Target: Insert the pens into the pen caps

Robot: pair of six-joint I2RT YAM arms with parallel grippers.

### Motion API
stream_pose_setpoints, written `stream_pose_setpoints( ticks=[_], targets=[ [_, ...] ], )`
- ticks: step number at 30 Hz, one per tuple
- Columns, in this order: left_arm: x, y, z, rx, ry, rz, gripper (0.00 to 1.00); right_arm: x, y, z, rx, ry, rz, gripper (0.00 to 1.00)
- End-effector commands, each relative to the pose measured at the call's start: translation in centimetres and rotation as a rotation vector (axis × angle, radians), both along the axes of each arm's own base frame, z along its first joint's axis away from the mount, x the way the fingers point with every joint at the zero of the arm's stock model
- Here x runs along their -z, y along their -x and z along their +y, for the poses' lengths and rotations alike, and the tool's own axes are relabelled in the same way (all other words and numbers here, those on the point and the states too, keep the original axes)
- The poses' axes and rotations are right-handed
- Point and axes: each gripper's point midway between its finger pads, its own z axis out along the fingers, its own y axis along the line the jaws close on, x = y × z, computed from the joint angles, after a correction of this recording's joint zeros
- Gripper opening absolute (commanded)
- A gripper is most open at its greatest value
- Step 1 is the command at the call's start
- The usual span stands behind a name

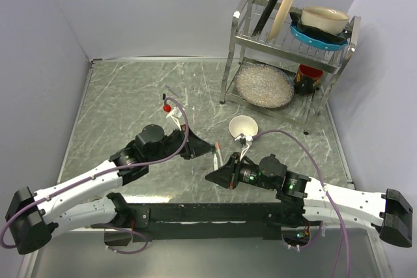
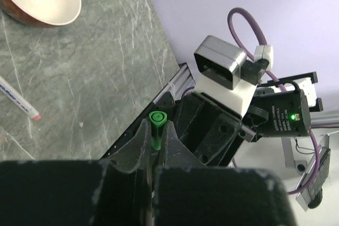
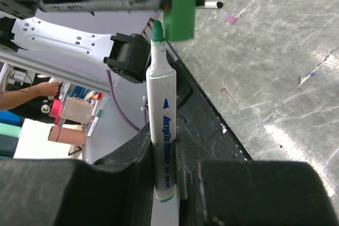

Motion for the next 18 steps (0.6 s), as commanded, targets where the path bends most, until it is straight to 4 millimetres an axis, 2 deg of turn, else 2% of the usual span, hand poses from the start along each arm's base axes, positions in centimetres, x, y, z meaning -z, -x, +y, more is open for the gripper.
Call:
stream_pose_setpoints(
  ticks=[1, 6, 13, 18],
  targets=[
    [-1.6, 1.2, -0.3, 0.064, 0.064, -0.045, 0.02, -2.4, -0.5, 0.2, 0.019, -0.050, -0.045, 0.00],
    [-1.6, 1.0, 0.2, 0.029, 0.066, -0.042, 0.02, -2.7, -0.3, 0.3, 0.008, -0.050, -0.049, 0.00],
    [-3.8, -0.6, 0.7, -0.056, 0.045, -0.073, 0.01, -2.1, 0.3, 0.7, -0.029, -0.057, -0.023, 0.00],
    [-4.9, -0.9, 0.5, -0.060, 0.045, -0.091, 0.01, -1.9, 0.4, 0.8, -0.036, -0.050, -0.019, 0.00]
  ],
)
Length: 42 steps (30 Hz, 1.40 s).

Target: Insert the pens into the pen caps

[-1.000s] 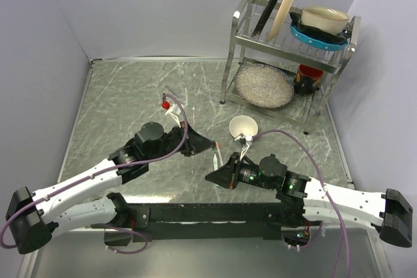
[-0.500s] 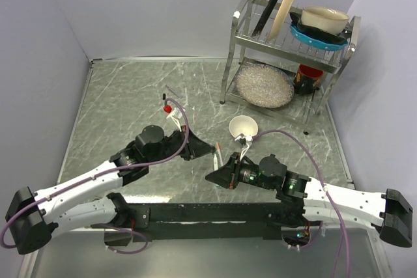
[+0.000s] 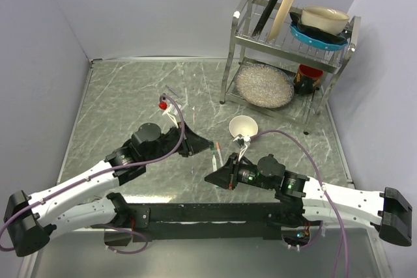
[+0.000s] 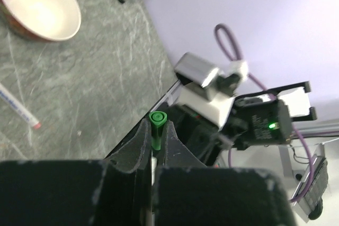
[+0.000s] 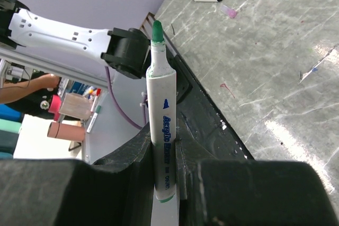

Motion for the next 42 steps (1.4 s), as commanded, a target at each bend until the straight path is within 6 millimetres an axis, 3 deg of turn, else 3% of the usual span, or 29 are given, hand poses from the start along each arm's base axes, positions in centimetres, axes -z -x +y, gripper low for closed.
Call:
stream_pose_setpoints(
  ticks=[1, 19, 42],
  targets=[
    [-3.3, -0.5, -0.2, -0.016, 0.037, -0.071, 0.01, -2.5, 0.2, 0.6, -0.019, -0.065, -0.030, 0.00],
    [-1.1, 0.4, -0.5, 0.035, 0.028, -0.047, 0.01, -3.1, 0.1, 0.3, -0.005, -0.074, -0.045, 0.00],
    [0.3, 1.1, -0.6, 0.067, 0.026, -0.025, 0.02, -3.7, -0.2, 0.3, 0.007, -0.078, -0.055, 0.00]
  ],
)
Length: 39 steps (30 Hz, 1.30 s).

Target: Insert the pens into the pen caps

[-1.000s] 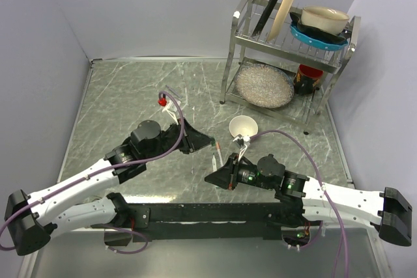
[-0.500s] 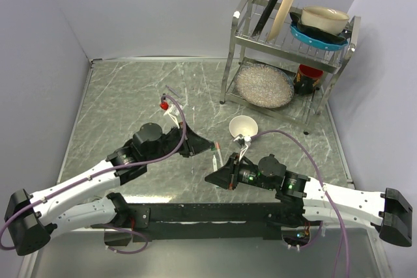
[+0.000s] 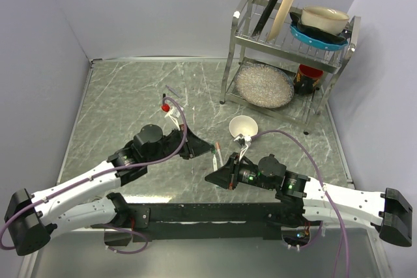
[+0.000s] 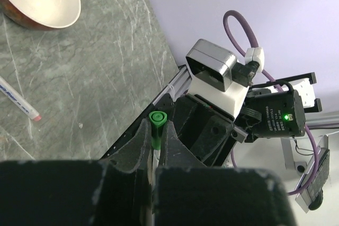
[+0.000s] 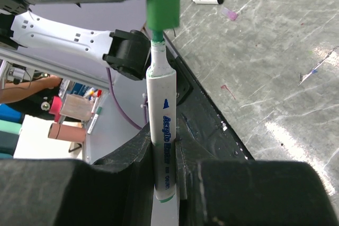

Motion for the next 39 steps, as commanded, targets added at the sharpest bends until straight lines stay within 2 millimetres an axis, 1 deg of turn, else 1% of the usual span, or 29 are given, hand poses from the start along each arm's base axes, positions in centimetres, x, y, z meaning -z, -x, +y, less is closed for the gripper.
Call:
stream_pose_setpoints(
  ticks=[1, 3, 7, 10, 11, 13, 14, 16, 18, 20, 21, 22, 24, 25, 26, 28, 31, 34, 36, 39],
  targets=[
    [-0.9, 0.6, -0.2, 0.035, 0.033, -0.037, 0.02, -3.4, -0.2, 0.4, 0.005, -0.071, -0.050, 0.00],
    [-0.6, 0.6, -0.3, 0.038, 0.028, -0.031, 0.01, -3.5, -0.2, 0.3, 0.006, -0.071, -0.052, 0.00],
    [-1.1, 1.2, -0.4, 0.067, 0.057, -0.038, 0.02, -3.4, -0.4, 0.3, 0.018, -0.067, -0.055, 0.00],
    [-1.0, 1.8, -0.6, 0.098, 0.074, -0.035, 0.02, -3.4, -0.8, 0.2, 0.035, -0.050, -0.061, 0.00],
    [-0.7, 2.0, -0.5, 0.103, 0.077, -0.027, 0.02, -3.8, -0.9, 0.2, 0.038, -0.052, -0.071, 0.00],
    [-0.8, 2.4, -0.5, 0.118, 0.091, -0.032, 0.03, -3.9, -1.1, 0.1, 0.049, -0.047, -0.076, 0.00],
    [-0.5, 2.6, -0.5, 0.123, 0.091, -0.031, 0.03, -4.5, -1.2, 0.0, 0.055, -0.054, -0.091, 0.00],
    [-0.5, 3.0, -0.4, 0.135, 0.096, -0.036, 0.04, -4.6, -1.6, -0.2, 0.077, -0.043, -0.097, 0.00],
    [-0.6, 3.3, -0.2, 0.142, 0.105, -0.049, 0.05, -5.2, -1.7, -0.4, 0.085, -0.045, -0.115, 0.00],
    [-1.0, 3.8, 0.0, 0.156, 0.120, -0.066, 0.14, -5.9, -1.8, -0.5, 0.087, -0.047, -0.141, 0.00],
    [-1.3, 3.9, 0.0, 0.158, 0.129, -0.074, 0.21, -6.0, -1.7, -0.4, 0.078, -0.047, -0.152, 0.00],
    [-1.5, 4.0, 0.1, 0.158, 0.137, -0.079, 0.36, -6.1, -1.5, -0.4, 0.062, -0.047, -0.162, 0.00],
    [-2.5, 4.2, 0.3, 0.165, 0.154, -0.103, 0.46, -6.2, -1.4, -0.4, 0.053, -0.042, -0.193, 0.00],
    [-2.5, 4.2, 0.3, 0.164, 0.143, -0.098, 0.53, -6.2, -1.2, -0.4, 0.042, -0.041, -0.198, 0.00],
    [-3.4, 4.1, 0.4, 0.160, 0.148, -0.120, 0.56, -6.1, -0.8, -0.4, 0.018, -0.041, -0.208, 0.00],
    [-3.9, 3.8, 0.4, 0.146, 0.134, -0.131, 0.67, -6.2, -0.4, -0.4, -0.006, -0.053, -0.214, 0.00],
    [-4.8, 3.4, 0.2, 0.139, 0.128, -0.156, 0.73, -6.6, 0.6, -0.3, -0.059, -0.077, -0.225, 0.00],
    [-5.8, 3.1, -0.1, 0.140, 0.138, -0.186, 0.74, -6.9, 1.4, -0.2, -0.102, -0.093, -0.229, 0.00],
    [-6.0, 3.0, -0.3, 0.143, 0.140, -0.201, 0.75, -6.9, 1.8, -0.1, -0.126, -0.091, -0.227, 0.00],
    [-6.5, 2.7, -0.5, 0.138, 0.144, -0.219, 0.71, -7.1, 2.1, 0.0, -0.143, -0.100, -0.228, 0.00]
  ],
)
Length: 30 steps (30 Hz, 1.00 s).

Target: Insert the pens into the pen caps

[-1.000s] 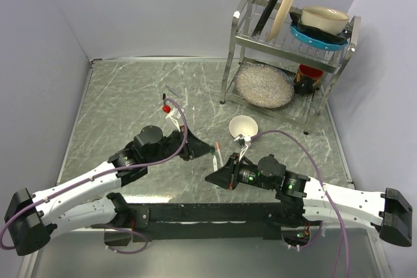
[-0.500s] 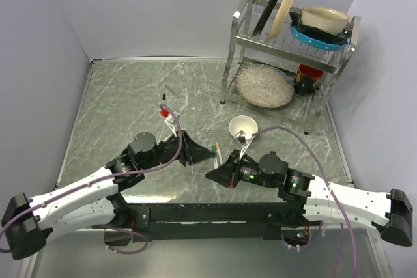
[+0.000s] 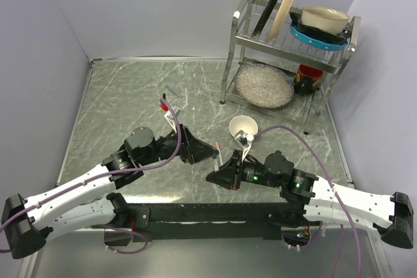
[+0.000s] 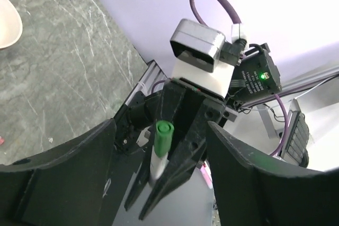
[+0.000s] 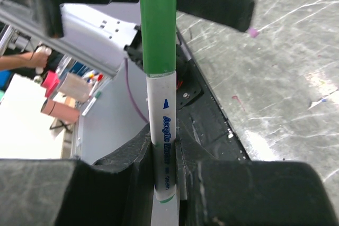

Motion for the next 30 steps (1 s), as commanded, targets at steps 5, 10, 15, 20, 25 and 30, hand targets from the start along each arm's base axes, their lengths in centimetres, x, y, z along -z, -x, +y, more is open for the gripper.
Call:
stream_pose_setpoints(
  ticks=[5, 10, 15, 20, 25, 30],
  targets=[
    [-2.7, -0.1, -0.9, 0.030, 0.042, -0.091, 0.58, -3.3, 0.8, 0.3, -0.058, -0.093, -0.057, 0.00],
    [-2.7, 0.1, -1.0, 0.039, 0.056, -0.078, 0.10, -3.4, 0.9, 0.4, -0.061, -0.101, -0.056, 0.00],
    [-2.2, 1.7, -1.2, 0.128, 0.092, -0.057, 0.01, -4.8, -0.2, 0.4, 0.002, -0.144, -0.068, 0.00],
    [-0.4, 2.7, -1.6, 0.181, 0.111, -0.016, 0.01, -9.3, -2.1, -0.6, 0.119, -0.256, -0.149, 0.00],
    [0.8, 3.6, -1.8, 0.216, 0.071, -0.015, 0.01, -13.3, -3.0, -1.3, 0.167, -0.306, -0.227, 0.00],
    [2.9, 4.3, -1.2, 0.229, 0.039, 0.012, 0.01, -14.4, -4.1, -1.7, 0.193, -0.238, -0.307, 0.00]
  ],
)
